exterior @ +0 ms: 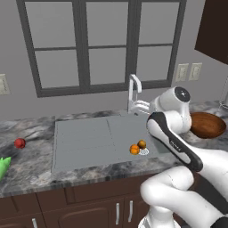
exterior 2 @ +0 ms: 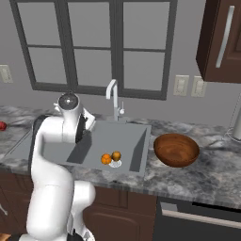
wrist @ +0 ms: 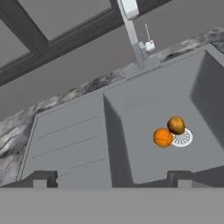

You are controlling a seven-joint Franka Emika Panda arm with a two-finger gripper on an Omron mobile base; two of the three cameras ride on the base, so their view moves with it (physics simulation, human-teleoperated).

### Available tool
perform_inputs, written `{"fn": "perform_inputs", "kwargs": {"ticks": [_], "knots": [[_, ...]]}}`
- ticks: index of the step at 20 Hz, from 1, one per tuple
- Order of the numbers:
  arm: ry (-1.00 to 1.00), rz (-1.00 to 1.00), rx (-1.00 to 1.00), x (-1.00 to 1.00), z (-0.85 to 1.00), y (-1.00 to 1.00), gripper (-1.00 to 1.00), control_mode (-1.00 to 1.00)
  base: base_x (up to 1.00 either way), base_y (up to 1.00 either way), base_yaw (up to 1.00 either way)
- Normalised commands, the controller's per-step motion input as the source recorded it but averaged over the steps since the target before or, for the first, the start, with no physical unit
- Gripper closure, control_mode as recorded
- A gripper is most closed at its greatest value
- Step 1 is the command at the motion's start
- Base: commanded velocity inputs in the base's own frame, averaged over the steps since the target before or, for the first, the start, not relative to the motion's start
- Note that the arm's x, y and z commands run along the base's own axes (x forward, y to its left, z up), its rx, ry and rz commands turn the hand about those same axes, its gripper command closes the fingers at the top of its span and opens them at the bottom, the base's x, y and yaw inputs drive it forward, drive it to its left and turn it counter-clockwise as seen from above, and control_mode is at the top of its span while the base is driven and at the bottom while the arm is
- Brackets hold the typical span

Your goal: There is a mixed pile of frozen fruits and vegetables on the counter. Locate all the frozen vegetables and place the items in a bowl on the counter. Take all the frozen fruits and defrost them in a running sink.

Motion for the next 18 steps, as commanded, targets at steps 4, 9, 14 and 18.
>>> {"fn": "perform_inputs", "kwargs": {"ticks": [4, 9, 14, 18], "knots": [[-0.04, 0.07, 0.0, -0.63, 0.53, 0.31, -1.0, -1.0, 0.0, 0.0, 0.0], [-0.02, 0.09, 0.0, -0.39, 0.34, 0.58, -1.0, -1.0, 0.0, 0.0, 0.0], [-0.05, 0.1, 0.0, -0.37, 0.23, 0.64, -1.0, -1.0, 0.0, 0.0, 0.0], [-0.05, 0.09, 0.0, -0.32, 0.29, 0.7, -1.0, -1.0, 0.0, 0.0, 0.0]]}}
